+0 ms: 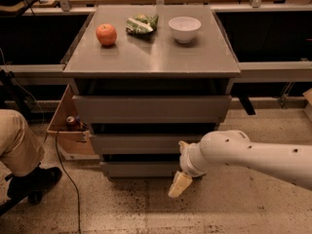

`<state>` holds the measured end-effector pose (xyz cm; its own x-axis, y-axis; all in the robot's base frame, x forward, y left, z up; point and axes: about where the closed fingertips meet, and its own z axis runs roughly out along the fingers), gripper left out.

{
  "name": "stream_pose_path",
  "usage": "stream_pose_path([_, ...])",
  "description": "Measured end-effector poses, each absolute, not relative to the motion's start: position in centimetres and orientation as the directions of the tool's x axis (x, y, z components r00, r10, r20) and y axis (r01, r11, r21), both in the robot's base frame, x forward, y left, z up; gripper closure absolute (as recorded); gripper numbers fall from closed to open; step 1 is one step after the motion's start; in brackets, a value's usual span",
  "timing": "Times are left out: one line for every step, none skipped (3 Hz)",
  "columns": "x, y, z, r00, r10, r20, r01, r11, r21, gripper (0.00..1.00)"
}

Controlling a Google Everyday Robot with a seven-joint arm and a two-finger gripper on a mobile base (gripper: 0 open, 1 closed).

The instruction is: Open middle drawer

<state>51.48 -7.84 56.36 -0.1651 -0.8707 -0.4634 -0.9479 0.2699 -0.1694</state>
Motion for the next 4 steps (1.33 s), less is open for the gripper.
stream_pose_path([53.0,-8.5,50.5,-0.143,-0.868,-0.476,-0.952,0.252,-0.173,0.0])
stream_pose_path([53.0,-8.5,50.5,-0.143,-0.868,-0.476,-0.952,0.252,-0.173,0.0])
stream_pose_path([53.8,-9.6,50.1,-0.171,-0.861,-0.479,-0.94,0.289,-0.184,0.0])
stream_pose_path([56.2,-11.5,48.7,-0.203,-0.859,-0.47,-0.916,0.336,-0.219,0.0])
